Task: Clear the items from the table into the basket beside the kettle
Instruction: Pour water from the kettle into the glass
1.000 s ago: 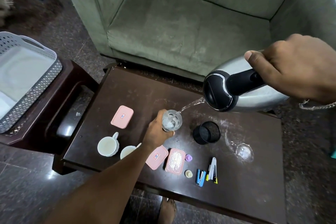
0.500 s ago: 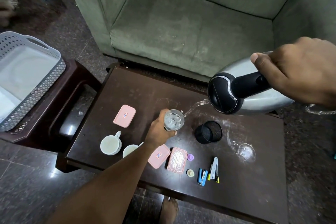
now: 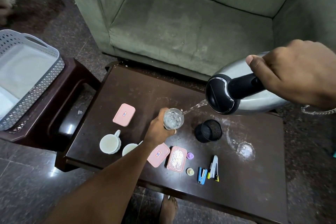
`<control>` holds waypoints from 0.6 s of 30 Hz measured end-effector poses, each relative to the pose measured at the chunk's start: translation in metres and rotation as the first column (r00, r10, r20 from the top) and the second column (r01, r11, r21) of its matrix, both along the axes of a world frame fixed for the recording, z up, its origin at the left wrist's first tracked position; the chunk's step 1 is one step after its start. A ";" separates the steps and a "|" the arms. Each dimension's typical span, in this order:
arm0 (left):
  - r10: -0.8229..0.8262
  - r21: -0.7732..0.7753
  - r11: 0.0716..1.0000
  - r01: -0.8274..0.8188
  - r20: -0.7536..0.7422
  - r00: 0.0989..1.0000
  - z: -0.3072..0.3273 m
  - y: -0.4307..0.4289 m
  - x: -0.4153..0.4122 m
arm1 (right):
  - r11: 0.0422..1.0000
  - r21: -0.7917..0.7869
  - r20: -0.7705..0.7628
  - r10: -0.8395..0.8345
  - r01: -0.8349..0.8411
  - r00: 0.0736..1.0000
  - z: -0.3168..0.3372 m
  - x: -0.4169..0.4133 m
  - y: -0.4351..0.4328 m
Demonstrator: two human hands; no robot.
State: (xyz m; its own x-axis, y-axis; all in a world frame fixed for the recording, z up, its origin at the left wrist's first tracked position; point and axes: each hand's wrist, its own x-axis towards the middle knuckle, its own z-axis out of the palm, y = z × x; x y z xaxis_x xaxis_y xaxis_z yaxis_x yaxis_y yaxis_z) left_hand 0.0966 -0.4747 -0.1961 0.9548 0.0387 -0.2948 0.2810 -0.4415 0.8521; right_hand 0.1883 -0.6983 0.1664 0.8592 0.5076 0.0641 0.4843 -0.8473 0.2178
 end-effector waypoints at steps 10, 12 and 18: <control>0.014 -0.004 1.000 -0.014 -0.001 1.000 -0.003 0.000 0.001 | 1.000 -0.019 -0.011 0.013 -0.014 1.000 -0.006 0.004 -0.004; 0.013 -0.005 1.000 -0.013 -0.003 1.000 -0.003 0.000 0.001 | 1.000 -0.014 -0.015 0.015 -0.015 1.000 -0.006 0.004 -0.002; 0.009 -0.009 1.000 -0.009 -0.015 1.000 -0.004 0.001 0.001 | 0.999 -0.045 -0.037 0.006 -0.008 0.999 -0.006 0.004 0.004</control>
State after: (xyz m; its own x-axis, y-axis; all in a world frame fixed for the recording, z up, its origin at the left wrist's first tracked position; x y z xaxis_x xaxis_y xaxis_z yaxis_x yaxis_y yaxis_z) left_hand 0.0977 -0.4734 -0.2000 0.9500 0.0446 -0.3090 0.2973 -0.4315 0.8517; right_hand 0.1921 -0.6947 0.1605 0.8569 0.5154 0.0098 0.4987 -0.8335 0.2377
